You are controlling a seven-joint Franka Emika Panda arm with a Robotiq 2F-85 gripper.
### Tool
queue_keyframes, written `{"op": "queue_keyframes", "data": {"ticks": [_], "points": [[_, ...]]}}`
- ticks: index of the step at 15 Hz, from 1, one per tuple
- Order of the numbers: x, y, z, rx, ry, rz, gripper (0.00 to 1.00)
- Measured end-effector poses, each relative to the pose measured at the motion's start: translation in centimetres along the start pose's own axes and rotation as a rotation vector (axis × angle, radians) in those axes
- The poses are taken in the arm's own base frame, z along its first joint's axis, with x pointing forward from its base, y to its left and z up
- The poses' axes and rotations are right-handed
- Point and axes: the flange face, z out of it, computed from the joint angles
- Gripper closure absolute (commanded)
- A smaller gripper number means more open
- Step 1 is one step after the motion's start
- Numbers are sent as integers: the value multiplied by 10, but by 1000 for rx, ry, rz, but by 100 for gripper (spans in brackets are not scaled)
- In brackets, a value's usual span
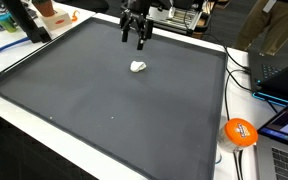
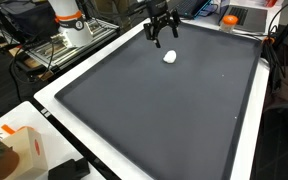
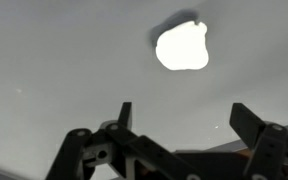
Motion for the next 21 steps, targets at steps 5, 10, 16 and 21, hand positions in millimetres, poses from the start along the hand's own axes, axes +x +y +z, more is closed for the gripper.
{"op": "queue_keyframes", "data": {"ticks": [5, 10, 16, 21], "points": [[17, -3, -4, -16, 84, -27, 0], [-7, -15, -5, -20, 111, -64, 0], [-49, -26, -5, -10, 107, -81, 0], [-67, -25, -3, -10, 90, -84, 0]]}}
